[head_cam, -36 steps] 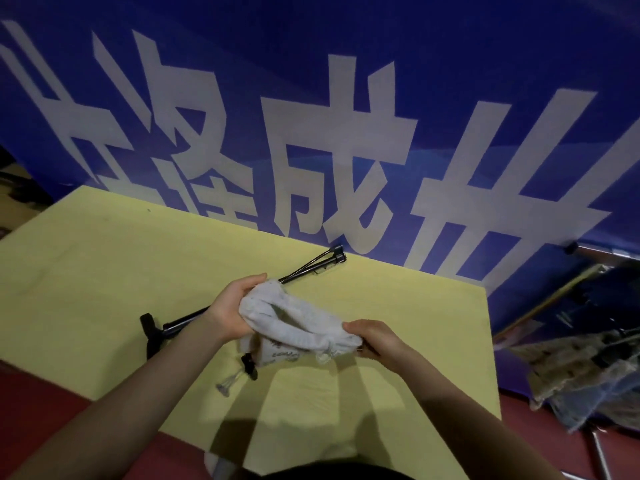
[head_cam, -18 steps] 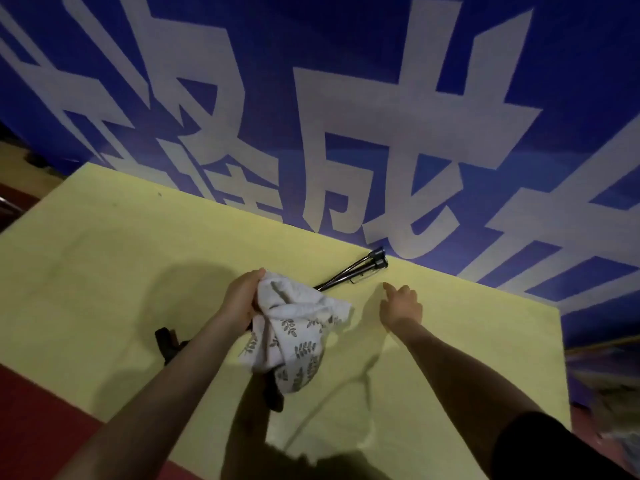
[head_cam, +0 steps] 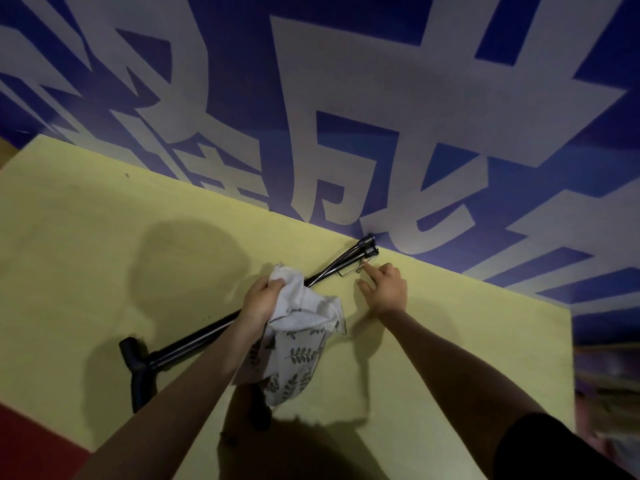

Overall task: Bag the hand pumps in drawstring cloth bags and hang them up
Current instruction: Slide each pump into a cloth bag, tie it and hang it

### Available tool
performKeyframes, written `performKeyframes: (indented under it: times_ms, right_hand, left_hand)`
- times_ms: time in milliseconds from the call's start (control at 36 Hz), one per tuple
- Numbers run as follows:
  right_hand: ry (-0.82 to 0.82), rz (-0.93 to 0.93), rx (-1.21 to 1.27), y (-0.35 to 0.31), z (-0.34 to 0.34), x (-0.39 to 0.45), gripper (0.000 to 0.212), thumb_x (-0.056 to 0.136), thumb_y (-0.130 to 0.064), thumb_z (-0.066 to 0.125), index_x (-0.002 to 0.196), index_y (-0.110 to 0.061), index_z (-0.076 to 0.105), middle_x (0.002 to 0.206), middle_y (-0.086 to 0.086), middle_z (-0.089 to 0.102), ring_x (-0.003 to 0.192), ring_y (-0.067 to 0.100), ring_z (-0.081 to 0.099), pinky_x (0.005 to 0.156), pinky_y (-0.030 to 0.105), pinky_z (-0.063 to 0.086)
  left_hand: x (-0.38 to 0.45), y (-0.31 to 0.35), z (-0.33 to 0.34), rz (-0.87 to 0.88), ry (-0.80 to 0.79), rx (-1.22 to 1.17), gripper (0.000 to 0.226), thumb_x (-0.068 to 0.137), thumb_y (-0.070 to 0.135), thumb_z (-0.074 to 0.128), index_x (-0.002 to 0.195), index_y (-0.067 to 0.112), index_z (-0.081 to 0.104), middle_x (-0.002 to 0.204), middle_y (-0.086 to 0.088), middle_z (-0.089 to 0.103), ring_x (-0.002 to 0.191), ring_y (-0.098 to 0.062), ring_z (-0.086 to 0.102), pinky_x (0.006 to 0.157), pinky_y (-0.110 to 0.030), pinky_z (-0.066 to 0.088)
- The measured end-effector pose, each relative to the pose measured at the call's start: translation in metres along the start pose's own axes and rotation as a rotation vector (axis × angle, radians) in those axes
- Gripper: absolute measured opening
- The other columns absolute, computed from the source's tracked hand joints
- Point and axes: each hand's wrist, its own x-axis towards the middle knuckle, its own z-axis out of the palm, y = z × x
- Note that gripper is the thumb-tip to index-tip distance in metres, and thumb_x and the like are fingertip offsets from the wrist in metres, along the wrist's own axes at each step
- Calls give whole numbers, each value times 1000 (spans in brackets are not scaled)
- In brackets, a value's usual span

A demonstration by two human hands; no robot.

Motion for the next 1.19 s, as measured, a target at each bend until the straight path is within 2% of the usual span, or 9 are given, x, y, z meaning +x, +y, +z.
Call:
performKeyframes:
  times_ms: [167, 278, 444, 694, 833, 917, 1028, 1111, 1194]
  right_hand:
    - [55, 40, 85, -7, 5, 4, 38, 89, -48, 58, 121, -30, 66, 112, 7, 61, 107, 28, 51, 90, 37, 42]
    - [93, 113, 76, -18, 11, 1, 38, 90, -50, 57, 119, -27, 66, 115, 7, 61, 110, 28, 50, 89, 37, 38]
    - [167, 205, 85, -30, 16, 2, 26, 92, -39, 56, 109, -23, 68, 112, 8, 62, 105, 29, 51, 84, 36, 37]
    - [58, 168, -13, -31, 16, -7, 22, 95, -15, 44, 105, -7, 60, 105, 13, 62, 100, 32, 55, 78, 37, 45]
    - [29, 281, 522, -30, 12, -44, 27, 102, -19, 34, 98, -4, 56, 96, 17, 61, 91, 32, 56, 74, 32, 36]
    - [90, 156, 847, -51, -5, -77, 25, 101, -19, 35, 82, -13, 50, 80, 6, 56, 78, 23, 53, 74, 37, 44]
    - [-33, -68, 1086, -86, -34, -123, 25, 104, -14, 35, 84, -12, 51, 84, 3, 59, 83, 15, 57, 80, 32, 49]
    - [-87, -198, 1061, -93, -38, -151, 25, 101, -27, 37, 86, -9, 48, 83, 6, 53, 81, 14, 52, 79, 34, 46]
    - [-129, -272, 956, -83, -39, -180, 23, 105, -17, 35, 87, -11, 48, 80, 0, 52, 74, 3, 50, 75, 21, 41]
  left_hand:
    - [2, -9, -2, -16, 4, -36, 24, 96, 26, 52, 106, 8, 63, 108, -14, 64, 100, -33, 60, 88, -40, 47]
    - [-4, -15, -6, -26, -35, -92, 36, 88, 33, 56, 104, 3, 67, 98, -22, 67, 91, -33, 64, 79, -41, 49]
    - [-7, -25, -9, -20, -94, -153, 28, 94, 22, 50, 105, 5, 69, 96, -16, 71, 85, -28, 66, 66, -29, 48]
    - [-11, -38, -12, -72, -133, -191, 28, 92, 27, 52, 104, 8, 70, 97, -17, 72, 87, -27, 67, 69, -30, 48]
    - [-19, -35, -10, -124, -177, -141, 29, 94, 30, 54, 109, 9, 68, 102, -10, 70, 81, -19, 64, 62, -27, 45]
    - [-35, -30, -9, -113, -224, -195, 28, 93, 32, 56, 106, 11, 69, 101, -13, 71, 81, -22, 66, 65, -27, 49]
    - [-60, -28, -5, -70, -377, -337, 53, 76, 49, 65, 110, 9, 71, 114, -27, 66, 100, -41, 65, 82, -40, 45]
    - [-88, -17, -5, -72, -459, -534, 33, 88, 36, 60, 102, 6, 65, 90, -18, 63, 80, -28, 59, 72, -32, 43]
    - [-108, -14, -8, -103, -537, -708, 37, 75, 40, 76, 88, 9, 59, 68, -11, 59, 59, -19, 58, 58, -25, 47]
